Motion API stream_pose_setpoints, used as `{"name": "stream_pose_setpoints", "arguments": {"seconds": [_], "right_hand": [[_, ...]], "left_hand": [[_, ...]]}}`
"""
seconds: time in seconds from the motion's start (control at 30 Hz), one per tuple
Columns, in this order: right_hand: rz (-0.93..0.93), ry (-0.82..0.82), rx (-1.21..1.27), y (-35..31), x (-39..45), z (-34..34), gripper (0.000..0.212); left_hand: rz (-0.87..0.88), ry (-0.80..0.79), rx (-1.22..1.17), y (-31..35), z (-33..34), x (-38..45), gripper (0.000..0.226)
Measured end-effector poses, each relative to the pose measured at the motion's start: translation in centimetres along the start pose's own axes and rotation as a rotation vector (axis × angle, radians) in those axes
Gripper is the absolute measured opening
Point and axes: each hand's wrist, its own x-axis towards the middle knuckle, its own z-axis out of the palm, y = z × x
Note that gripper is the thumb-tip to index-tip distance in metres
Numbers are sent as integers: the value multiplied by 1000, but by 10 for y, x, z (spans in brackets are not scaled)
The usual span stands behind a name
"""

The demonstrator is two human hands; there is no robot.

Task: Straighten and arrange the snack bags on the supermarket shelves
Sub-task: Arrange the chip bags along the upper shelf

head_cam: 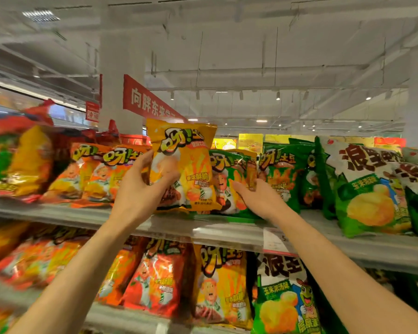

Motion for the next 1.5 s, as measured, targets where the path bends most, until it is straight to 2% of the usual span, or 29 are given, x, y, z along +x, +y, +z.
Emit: {"name": "stream_pose_setpoints", "arguments": {"seconds": [0.1, 0.3, 0.37, 0.5, 0.63, 0.77, 0.83, 0.93, 1.03, 1.17, 1.3, 1.4, 1.5], "right_hand": [[19, -16, 17, 5, 10, 7, 68], [-81, 126, 160, 8, 8, 1, 62], [-94, 207, 211, 14, 6, -12, 52], [-41, 317, 243, 35, -1, -51, 60], [8, 342, 245, 59, -7, -73, 44], [38, 359, 217, 68, -13, -78, 67], [37, 343, 221, 69, -15, -79, 70], [46, 278, 139, 72, -20, -74, 66], [40, 211, -48, 75, -23, -65, 53], [44, 254, -168, 77, -24, -63, 55], [-46, 398, -205, 78, -33, -61, 55], [-136, 435, -175, 77, -47, -65, 55], [-209, 474, -112, 80, -69, -68, 44]], "left_hand": [[6, 8, 20, -6, -7, 0, 81], [23, -3, 23, -8, -5, 0, 79], [26, -22, 19, -6, -1, 0, 79], [30, -55, 5, -2, 15, 3, 78], [68, -59, 108, 4, 40, 8, 80], [135, -129, 212, 11, 68, 13, 79], [163, -174, 252, 12, 82, 13, 75], [185, -288, 335, 8, 99, 10, 79], [173, -313, 424, 0, 107, 10, 73], [203, -344, 462, -6, 110, 8, 73], [217, -271, 415, -4, 105, 1, 69], [303, -151, 361, -1, 100, -11, 55], [328, -39, 265, 3, 92, -25, 41]]}}
